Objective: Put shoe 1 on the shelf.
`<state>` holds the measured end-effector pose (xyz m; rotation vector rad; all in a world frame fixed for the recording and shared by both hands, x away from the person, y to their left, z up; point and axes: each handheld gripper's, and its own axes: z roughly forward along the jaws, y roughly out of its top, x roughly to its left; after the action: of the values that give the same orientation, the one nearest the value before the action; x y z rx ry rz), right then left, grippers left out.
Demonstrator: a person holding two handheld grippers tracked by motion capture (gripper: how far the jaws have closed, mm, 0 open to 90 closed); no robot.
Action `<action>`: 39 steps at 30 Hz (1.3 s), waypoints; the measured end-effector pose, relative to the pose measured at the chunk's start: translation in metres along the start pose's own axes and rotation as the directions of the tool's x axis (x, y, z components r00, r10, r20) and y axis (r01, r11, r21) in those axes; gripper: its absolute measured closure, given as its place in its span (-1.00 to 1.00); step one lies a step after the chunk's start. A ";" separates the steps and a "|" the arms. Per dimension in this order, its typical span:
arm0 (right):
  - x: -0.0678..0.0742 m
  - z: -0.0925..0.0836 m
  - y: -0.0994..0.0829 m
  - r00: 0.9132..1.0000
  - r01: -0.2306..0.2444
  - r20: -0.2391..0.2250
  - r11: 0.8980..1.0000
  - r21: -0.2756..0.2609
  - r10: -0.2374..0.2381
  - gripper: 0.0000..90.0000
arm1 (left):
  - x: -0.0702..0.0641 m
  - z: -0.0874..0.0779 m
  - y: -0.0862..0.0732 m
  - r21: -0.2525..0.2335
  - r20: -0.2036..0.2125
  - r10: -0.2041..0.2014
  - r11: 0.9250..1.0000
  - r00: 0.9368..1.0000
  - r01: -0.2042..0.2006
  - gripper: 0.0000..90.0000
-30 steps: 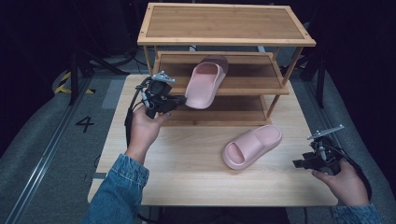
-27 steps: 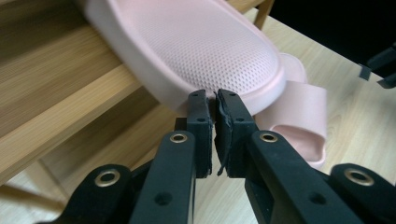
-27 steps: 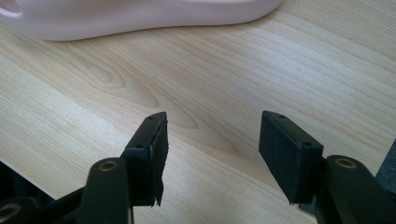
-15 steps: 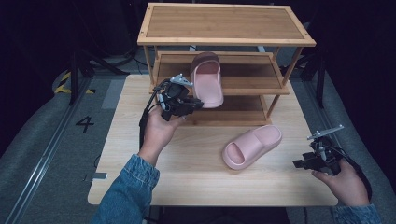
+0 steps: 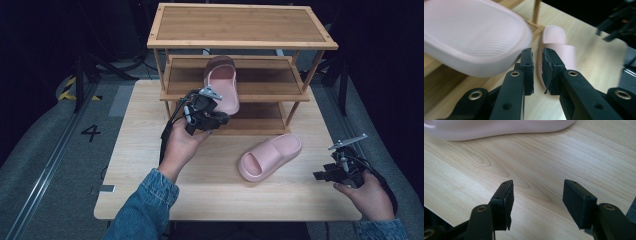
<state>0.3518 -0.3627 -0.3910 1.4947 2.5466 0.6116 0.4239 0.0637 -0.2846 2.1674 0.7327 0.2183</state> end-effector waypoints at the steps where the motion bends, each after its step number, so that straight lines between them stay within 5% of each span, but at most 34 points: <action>1: -0.001 0.000 0.000 1.000 0.004 0.001 1.000 0.003 -0.004 -0.06 | 0.002 0.000 0.000 -0.003 -0.006 -0.018 1.000 1.000 0.018 0.77; 5: -0.001 0.001 0.000 1.000 0.008 0.002 1.000 0.003 -0.008 -0.06 | 0.010 0.004 0.003 -0.004 -0.053 -0.018 1.000 0.998 0.018 0.79; 18: 0.000 0.003 0.000 1.000 0.007 0.000 1.000 0.006 -0.007 -0.06 | 0.035 0.016 0.016 -0.001 -0.115 -0.036 0.999 0.993 0.036 0.79; 29: -0.001 0.003 0.000 1.000 0.009 -0.001 1.000 0.006 -0.009 -0.06 | 0.039 0.019 0.019 -0.015 -0.044 -0.089 0.996 0.995 0.088 0.69; 39: 0.000 -0.001 0.004 1.000 0.021 0.014 0.999 -0.026 -0.021 0.04 | 0.020 -0.017 0.004 -0.015 0.009 -0.037 0.999 0.999 0.038 0.54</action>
<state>0.3545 -0.3608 -0.3888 1.4571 2.5308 0.6276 0.4354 0.0839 -0.2726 2.1371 0.7638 0.1944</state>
